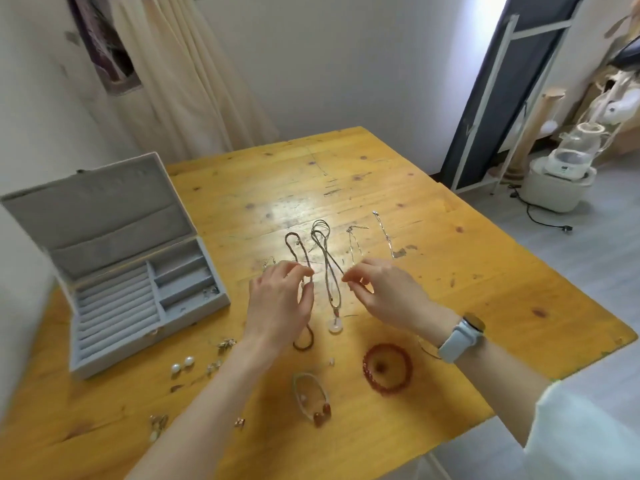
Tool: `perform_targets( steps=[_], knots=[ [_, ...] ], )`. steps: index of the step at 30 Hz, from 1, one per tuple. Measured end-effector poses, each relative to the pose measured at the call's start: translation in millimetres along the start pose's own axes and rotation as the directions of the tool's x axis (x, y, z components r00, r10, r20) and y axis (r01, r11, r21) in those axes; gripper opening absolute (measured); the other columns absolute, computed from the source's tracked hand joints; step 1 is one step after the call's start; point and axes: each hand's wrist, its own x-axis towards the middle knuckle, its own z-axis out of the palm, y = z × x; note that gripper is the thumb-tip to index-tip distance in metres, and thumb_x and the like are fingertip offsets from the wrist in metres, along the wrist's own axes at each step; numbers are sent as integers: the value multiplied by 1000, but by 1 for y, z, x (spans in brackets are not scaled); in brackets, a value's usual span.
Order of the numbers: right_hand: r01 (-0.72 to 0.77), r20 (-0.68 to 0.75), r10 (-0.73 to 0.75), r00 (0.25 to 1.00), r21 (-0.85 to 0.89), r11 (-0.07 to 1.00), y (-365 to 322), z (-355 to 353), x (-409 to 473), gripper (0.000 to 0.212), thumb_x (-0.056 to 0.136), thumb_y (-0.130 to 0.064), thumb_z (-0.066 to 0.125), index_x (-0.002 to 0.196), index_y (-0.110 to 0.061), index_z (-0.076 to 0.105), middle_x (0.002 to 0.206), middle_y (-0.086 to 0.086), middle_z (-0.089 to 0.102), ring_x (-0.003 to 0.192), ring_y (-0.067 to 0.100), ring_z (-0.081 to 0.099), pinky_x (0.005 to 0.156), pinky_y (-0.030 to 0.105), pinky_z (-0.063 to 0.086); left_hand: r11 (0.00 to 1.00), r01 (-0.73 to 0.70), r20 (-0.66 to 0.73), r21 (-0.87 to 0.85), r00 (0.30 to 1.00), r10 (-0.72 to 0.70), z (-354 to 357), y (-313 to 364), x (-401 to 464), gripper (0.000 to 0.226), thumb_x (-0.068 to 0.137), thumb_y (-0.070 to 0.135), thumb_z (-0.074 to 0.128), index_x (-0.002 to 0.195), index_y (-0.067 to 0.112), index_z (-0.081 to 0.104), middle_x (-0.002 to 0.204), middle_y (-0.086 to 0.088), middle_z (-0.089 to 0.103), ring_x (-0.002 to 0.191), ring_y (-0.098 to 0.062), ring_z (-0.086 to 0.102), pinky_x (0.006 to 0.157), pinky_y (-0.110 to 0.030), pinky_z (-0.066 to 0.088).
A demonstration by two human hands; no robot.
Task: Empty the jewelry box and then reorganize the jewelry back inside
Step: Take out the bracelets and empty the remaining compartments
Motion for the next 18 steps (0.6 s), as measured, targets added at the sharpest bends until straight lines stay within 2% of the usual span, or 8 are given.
perform_targets(
  steps=[5, 8, 10, 13, 15, 18],
  knots=[
    [149, 96, -150, 984, 11, 989, -63, 39, 57, 27, 94, -24, 42, 116, -18, 56, 107, 3, 59, 105, 18, 46, 86, 33, 44, 968, 225, -89, 111, 972, -216, -42, -84, -22, 26, 91, 21, 50, 114, 16, 61, 119, -2, 58, 114, -18, 48, 100, -35, 28],
    [218, 125, -215, 969, -9, 976, -99, 64, 87, 27, 95, -23, 41, 117, -19, 56, 110, 5, 54, 110, 20, 41, 85, 34, 43, 894, 407, -150, 186, 911, -384, -59, -130, -38, 37, 94, 30, 45, 127, 16, 52, 135, -4, 48, 128, -21, 37, 109, -44, 21],
    [265, 168, -252, 953, -58, 963, -118, 79, 105, 26, 94, -21, 43, 114, -19, 60, 110, 7, 52, 110, 23, 39, 82, 35, 43, 833, 501, -131, 234, 866, -483, -63, -152, -46, 45, 95, 40, 34, 134, 19, 44, 144, -3, 39, 135, -21, 27, 112, -46, 15],
    [323, 287, -274, 918, -139, 936, -138, 92, 127, 25, 89, -15, 48, 106, -21, 65, 106, 9, 52, 107, 27, 38, 81, 36, 39, 792, 537, -95, 291, 840, -534, -61, -165, -53, 65, 87, 50, 9, 140, 24, 34, 149, 0, 30, 139, -19, 20, 114, -43, 11],
    [354, 345, -268, 900, -217, 909, -146, 98, 137, 23, 86, -15, 51, 100, -23, 67, 107, 7, 52, 106, 27, 38, 81, 34, 34, 789, 535, -102, 302, 841, -531, -58, -164, -52, 69, 83, 50, 4, 142, 26, 31, 150, 1, 27, 139, -18, 18, 115, -41, 9],
    [412, 354, -294, 888, -326, 851, -153, 106, 144, 21, 84, -13, 51, 95, -22, 66, 109, 7, 53, 105, 27, 40, 79, 33, 29, 791, 532, -114, 303, 844, -524, -55, -164, -53, 69, 83, 51, 3, 143, 27, 28, 152, 0, 24, 140, -19, 15, 115, -40, 7]
  ],
)
